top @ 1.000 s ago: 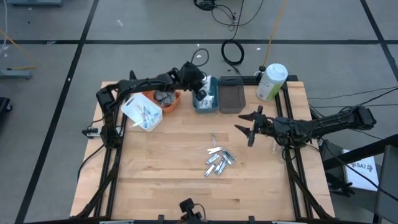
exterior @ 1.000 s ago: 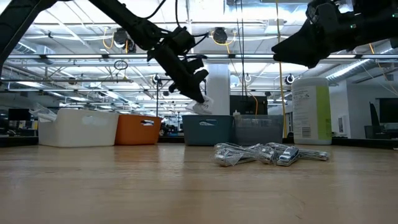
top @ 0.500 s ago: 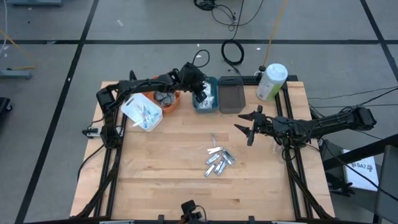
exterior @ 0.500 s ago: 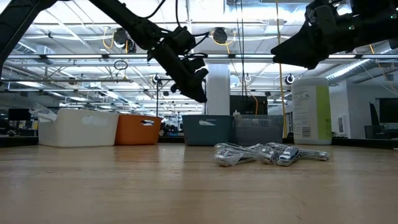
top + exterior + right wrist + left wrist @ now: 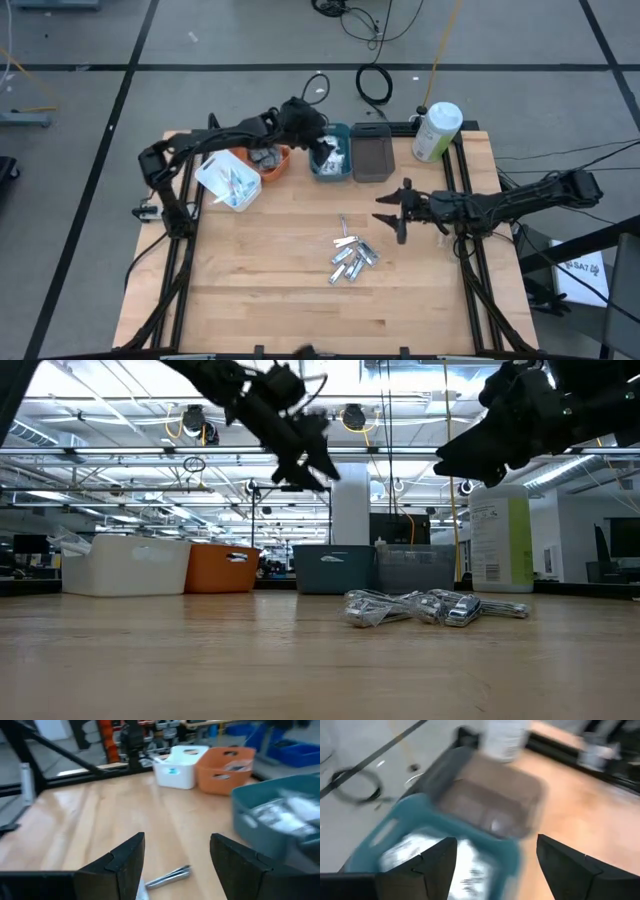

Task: Pick & Place Travel size toiletries
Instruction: Put the silver nail cutter into the transparent gray bin

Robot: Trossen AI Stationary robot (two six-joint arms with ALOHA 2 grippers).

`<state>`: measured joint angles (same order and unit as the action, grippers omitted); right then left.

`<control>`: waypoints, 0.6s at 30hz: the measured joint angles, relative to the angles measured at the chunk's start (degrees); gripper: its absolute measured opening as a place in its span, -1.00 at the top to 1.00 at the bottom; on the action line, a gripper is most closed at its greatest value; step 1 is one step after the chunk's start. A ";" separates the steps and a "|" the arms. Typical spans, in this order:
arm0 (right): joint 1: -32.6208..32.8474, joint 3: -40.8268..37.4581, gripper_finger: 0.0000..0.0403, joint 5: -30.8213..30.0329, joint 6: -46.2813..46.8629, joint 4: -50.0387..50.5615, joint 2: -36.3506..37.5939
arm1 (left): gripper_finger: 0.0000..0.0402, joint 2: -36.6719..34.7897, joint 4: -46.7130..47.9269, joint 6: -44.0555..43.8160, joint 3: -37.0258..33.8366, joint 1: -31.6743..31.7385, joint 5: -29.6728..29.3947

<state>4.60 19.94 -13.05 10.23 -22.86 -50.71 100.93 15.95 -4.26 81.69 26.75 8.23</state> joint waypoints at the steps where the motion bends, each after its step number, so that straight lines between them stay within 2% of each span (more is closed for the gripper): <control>1: 0.01 0.00 -0.05 1.25 0.64 -0.13 -0.39 | -0.36 -1.22 0.58 1.14 0.00 -1.35 0.85; 4: 0.52 0.00 -0.05 4.43 1.73 -1.48 -1.78 | -0.39 -5.32 -0.24 4.26 -1.26 -6.74 1.51; 7: 2.26 0.00 -0.05 6.86 2.49 -3.60 -3.27 | -0.39 -10.03 -3.67 5.80 -5.80 -12.09 0.78; 11: 6.18 0.01 -0.05 8.71 2.87 -6.83 -5.23 | -0.34 -17.58 -14.63 3.86 -17.74 -18.14 -0.12; 13: 8.48 0.03 -0.05 8.51 2.99 -9.00 -6.75 | -0.32 -21.82 -20.91 1.37 -24.77 -20.79 -2.43; 16: 12.06 0.55 -0.05 5.77 5.21 -8.53 -9.79 | -0.29 -27.53 -28.81 -1.22 -34.46 -24.12 -8.19; 18: 14.32 2.46 -0.05 2.78 7.54 -4.29 -12.63 | -0.28 -31.03 -32.62 -2.41 -39.63 -25.69 -10.90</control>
<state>18.92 22.41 -10.26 17.77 -27.15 -63.35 69.90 -16.67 -6.67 42.06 1.07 -2.67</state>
